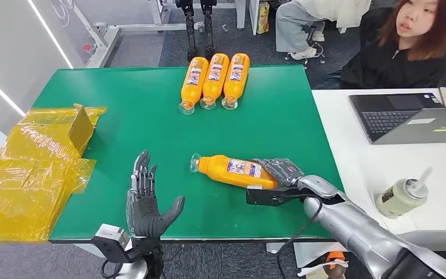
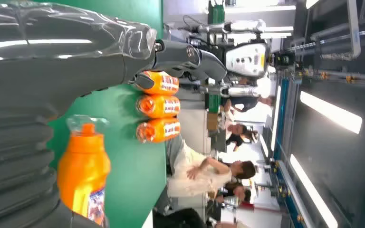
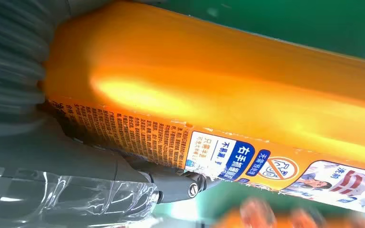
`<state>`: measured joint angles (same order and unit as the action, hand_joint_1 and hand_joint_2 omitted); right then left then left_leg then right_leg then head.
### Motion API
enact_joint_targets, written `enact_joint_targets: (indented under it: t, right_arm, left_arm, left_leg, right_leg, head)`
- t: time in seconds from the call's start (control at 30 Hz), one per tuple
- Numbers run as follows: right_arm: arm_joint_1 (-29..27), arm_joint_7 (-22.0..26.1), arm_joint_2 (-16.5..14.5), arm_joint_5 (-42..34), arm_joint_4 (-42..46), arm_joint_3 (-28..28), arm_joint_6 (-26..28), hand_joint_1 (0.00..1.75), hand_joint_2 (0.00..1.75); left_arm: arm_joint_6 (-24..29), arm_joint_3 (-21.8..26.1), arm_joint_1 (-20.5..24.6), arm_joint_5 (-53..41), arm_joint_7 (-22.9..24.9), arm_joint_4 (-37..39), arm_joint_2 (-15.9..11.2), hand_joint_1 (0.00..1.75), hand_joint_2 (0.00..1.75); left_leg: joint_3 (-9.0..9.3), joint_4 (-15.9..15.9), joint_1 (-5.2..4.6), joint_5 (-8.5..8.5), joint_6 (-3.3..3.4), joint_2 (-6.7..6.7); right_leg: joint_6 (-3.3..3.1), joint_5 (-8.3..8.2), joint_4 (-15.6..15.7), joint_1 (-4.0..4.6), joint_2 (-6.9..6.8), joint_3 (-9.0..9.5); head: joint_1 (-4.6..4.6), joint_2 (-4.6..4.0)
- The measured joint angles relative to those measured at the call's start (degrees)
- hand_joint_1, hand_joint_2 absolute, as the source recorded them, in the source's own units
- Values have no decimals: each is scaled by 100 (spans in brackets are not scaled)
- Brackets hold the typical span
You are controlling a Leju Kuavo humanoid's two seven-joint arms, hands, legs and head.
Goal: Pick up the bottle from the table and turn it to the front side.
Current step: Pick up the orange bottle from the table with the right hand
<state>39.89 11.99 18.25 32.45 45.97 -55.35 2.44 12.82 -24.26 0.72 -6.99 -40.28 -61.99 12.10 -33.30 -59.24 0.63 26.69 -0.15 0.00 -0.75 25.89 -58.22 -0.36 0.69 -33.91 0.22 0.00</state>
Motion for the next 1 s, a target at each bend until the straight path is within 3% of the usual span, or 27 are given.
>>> enact_joint_targets:
  t: [0.23, 0.4, 0.53, 0.73, 1.0]
  right_arm:
    - [-522, -77, 436, 180, 1615, 850, -38, 175, 175]
    - [-1171, -17, 843, 190, 2686, 1395, -60, 175, 175]
    - [-1706, 8, 980, 307, 3283, 1654, -7, 175, 175]
    - [-2187, 4, 920, 578, 3728, 1789, 117, 175, 175]
    - [-2312, 225, 423, 888, 3777, 1795, 403, 175, 175]
  left_arm:
    - [280, 20, 18, -149, 0, -23, -33, 0, 175]
    - [576, 95, 27, -363, 0, -130, -149, 0, 175]
    - [688, 201, 51, -466, 0, -207, -255, 0, 175]
    - [565, 314, 60, -413, 0, -317, -321, 0, 175]
    - [-254, 317, 24, 138, 0, -348, -203, 0, 175]
  left_leg:
    - [-38, -2, 0, 0, 0, -16]
    - [-50, -1, -1, 4, 1, -27]
    - [-52, 0, -1, 5, 3, -26]
    - [-53, 3, 0, 4, 2, -25]
    - [-53, 2, -1, 2, 0, -24]
  right_leg:
    - [3, 4, 1, -1, -12, -38]
    - [10, 12, 2, 0, -21, -43]
    - [9, 13, 2, -1, -21, -45]
    - [8, 13, -1, 0, -21, -45]
    - [8, 13, -3, 0, -20, -46]
  head:
    - [-2, 0]
    - [-2, 0]
    - [-2, 0]
    - [-2, 0]
    - [-1, 0]
